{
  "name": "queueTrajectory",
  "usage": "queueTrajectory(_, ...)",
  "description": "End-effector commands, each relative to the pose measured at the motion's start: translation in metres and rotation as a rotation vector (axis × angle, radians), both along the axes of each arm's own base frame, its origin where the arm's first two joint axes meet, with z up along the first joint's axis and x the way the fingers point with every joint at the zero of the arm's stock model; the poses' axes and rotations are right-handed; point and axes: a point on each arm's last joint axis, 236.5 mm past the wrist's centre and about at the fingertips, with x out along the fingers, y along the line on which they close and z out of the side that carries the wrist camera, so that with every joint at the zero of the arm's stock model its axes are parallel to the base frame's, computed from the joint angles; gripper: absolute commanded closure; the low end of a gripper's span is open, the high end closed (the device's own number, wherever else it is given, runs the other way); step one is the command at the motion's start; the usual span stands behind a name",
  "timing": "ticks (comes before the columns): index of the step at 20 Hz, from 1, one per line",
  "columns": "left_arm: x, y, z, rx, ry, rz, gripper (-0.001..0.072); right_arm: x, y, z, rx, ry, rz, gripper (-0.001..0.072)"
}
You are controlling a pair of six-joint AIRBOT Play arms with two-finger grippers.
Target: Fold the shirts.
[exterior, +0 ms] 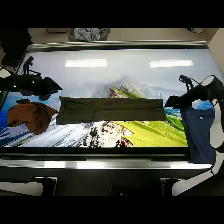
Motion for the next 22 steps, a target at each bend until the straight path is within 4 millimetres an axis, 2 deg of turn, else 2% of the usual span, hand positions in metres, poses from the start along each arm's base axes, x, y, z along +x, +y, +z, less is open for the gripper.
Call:
queueTrajectory(1, -0.012, -0.029, 0.049, 0.013, -0.113, -0.065, 0.0276, -0.008, 0.02, -0.014, 0.126, 0.082, -0.025, 0.0043)
queueTrajectory(5, -0.03, -0.076, 0.072, 0.013, -0.164, -0.165, 0.0276, -0.001, 0.044, -0.04, 0.113, 0.135, -0.063, 0.0054)
queueTrajectory(6, -0.034, -0.086, 0.074, 0.011, -0.169, -0.188, 0.0276, 0.001, 0.049, -0.043, 0.11, 0.138, -0.064, 0.0164)
queueTrajectory(7, -0.037, -0.094, 0.074, 0.01, -0.17, -0.208, 0.0276, 0.003, 0.052, -0.043, 0.107, 0.13, -0.062, 0.0331)
queueTrajectory(8, -0.04, -0.104, 0.073, 0.008, -0.169, -0.229, 0.0277, 0.006, 0.053, -0.042, 0.111, 0.119, -0.067, 0.0569)
queueTrajectory(9, -0.041, -0.113, 0.071, 0.006, -0.17, -0.245, 0.0279, 0.009, 0.057, -0.037, 0.132, 0.106, -0.074, 0.0669)
queueTrajectory(10, -0.042, -0.125, 0.068, 0.003, -0.169, -0.262, 0.0348, 0.014, 0.061, -0.025, 0.159, 0.065, -0.058, 0.067)
queueTrajectory(11, -0.041, -0.136, 0.062, -0.001, -0.172, -0.272, 0.0542, 0.019, 0.065, -0.01, 0.173, 0.015, -0.037, 0.067)
queueTrajectory(12, -0.04, -0.151, 0.053, -0.005, -0.174, -0.28, 0.0665, 0.022, 0.069, 0.008, 0.177, -0.028, -0.021, 0.0671)
queueTrajectory(15, -0.039, -0.202, 0.008, -0.02, -0.134, -0.289, 0.0678, 0.019, 0.077, 0.075, 0.153, -0.157, 0.033, 0.0674)
queueTrajectory(19, -0.055, -0.277, -0.072, -0.053, 0.027, -0.271, 0.0678, -0.01, 0.105, 0.162, 0.114, -0.296, 0.14, 0.0673)
queueTrajectory(22, -0.078, -0.328, -0.103, -0.14, 0.125, -0.279, 0.0679, -0.036, 0.132, 0.215, 0.095, -0.399, 0.205, 0.0672)
